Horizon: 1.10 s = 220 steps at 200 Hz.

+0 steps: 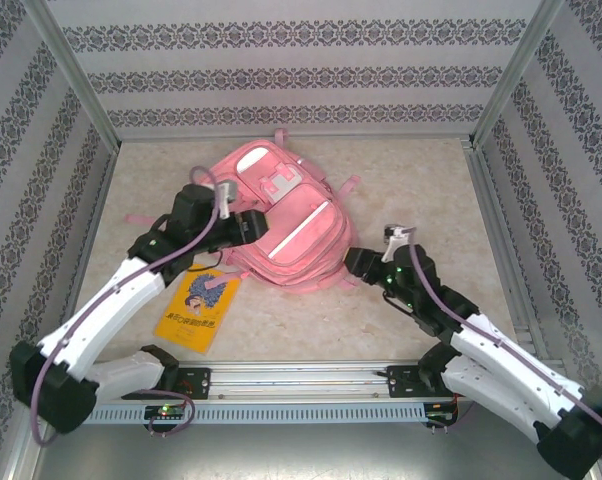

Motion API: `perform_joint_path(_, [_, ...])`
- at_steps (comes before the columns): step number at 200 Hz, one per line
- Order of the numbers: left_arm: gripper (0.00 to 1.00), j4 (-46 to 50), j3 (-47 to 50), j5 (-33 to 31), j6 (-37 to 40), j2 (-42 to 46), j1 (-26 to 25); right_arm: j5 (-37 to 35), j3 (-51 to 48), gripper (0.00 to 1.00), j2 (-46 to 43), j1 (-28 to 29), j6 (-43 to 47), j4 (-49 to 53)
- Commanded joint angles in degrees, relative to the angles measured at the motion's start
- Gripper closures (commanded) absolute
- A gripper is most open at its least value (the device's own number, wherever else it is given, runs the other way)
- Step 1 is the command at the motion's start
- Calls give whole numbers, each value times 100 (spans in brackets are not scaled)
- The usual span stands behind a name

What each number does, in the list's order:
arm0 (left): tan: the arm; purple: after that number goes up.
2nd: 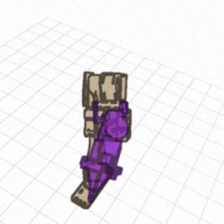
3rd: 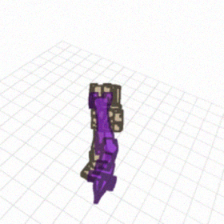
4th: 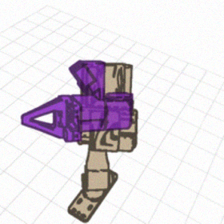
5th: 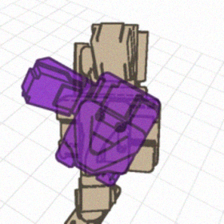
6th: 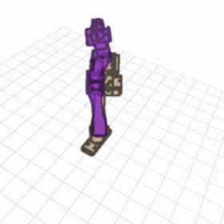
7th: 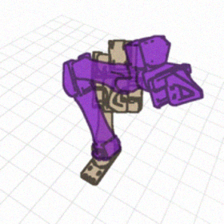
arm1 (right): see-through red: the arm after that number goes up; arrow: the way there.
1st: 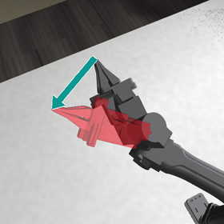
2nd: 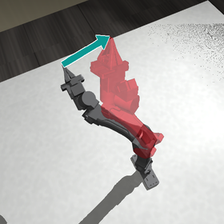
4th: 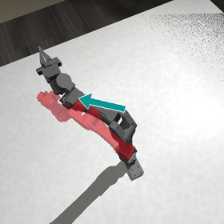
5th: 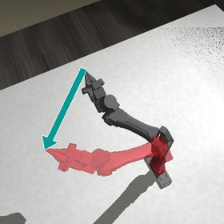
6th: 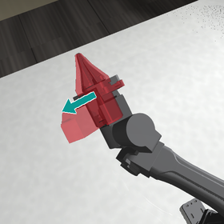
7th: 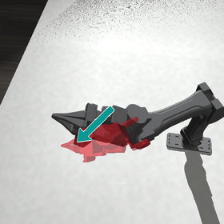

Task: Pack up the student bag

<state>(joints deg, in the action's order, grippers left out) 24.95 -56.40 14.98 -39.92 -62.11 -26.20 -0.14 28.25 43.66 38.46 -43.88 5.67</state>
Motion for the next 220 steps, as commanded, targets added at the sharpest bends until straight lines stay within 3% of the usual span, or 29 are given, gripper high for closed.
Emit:
perform_joint_path(1, [42, 1725, 580, -1790, -843, 278, 152, -47, 198, 50, 458, 519, 430, 19])
perform_joint_path(32, [43, 2270, 1434, -2234, -1470, 773, 223, -72, 552, 53, 1282, 1275, 631, 55])
perform_joint_path(71, [45, 2281, 2201, -1885, -2010, 670, 222, -91, 1128, 54, 2274, 1799, 821, 130])
perform_joint_path(108, [48, 1618, 2891, -933, -2225, 628, 184, 167, 1404, 53, 2923, 1858, 869, 16])
perform_joint_path(138, [50, 531, 3368, -237, -2303, 348, -11, 182, 1521, 52, 3255, 1843, 937, -29])
perform_joint_path(190, [50, -438, 2960, -21, -2295, -640, -672, 160, 1773, 52, 3614, 1703, 1012, 263])
perform_joint_path(220, [50, -1261, 2836, 499, -2359, -794, -1179, 240, 1838, 52, 3606, 1616, 1059, 475])
